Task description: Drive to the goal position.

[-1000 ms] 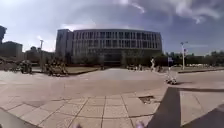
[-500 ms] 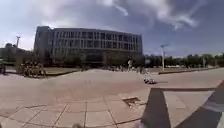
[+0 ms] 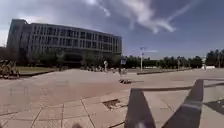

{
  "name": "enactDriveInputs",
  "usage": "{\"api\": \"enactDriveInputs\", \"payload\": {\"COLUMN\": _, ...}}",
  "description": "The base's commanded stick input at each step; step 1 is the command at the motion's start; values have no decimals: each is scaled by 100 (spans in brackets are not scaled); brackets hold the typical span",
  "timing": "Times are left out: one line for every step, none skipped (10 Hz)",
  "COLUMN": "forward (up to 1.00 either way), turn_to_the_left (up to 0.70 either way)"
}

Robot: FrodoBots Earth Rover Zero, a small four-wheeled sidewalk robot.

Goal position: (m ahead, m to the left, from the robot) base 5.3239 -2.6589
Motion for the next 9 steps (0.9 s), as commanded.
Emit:
{"api": "enactDriveInputs", "payload": {"forward": 70, "turn_to_the_left": -1}}
{"api": "enactDriveInputs", "payload": {"forward": 70, "turn_to_the_left": 9}}
{"api": "enactDriveInputs", "payload": {"forward": 70, "turn_to_the_left": 9}}
{"api": "enactDriveInputs", "payload": {"forward": 70, "turn_to_the_left": 9}}
{"api": "enactDriveInputs", "payload": {"forward": 70, "turn_to_the_left": 9}}
{"api": "enactDriveInputs", "payload": {"forward": 70, "turn_to_the_left": 9}}
{"api": "enactDriveInputs", "payload": {"forward": 70, "turn_to_the_left": 9}}
{"api": "enactDriveInputs", "payload": {"forward": 70, "turn_to_the_left": 9}}
{"api": "enactDriveInputs", "payload": {"forward": 70, "turn_to_the_left": 9}}
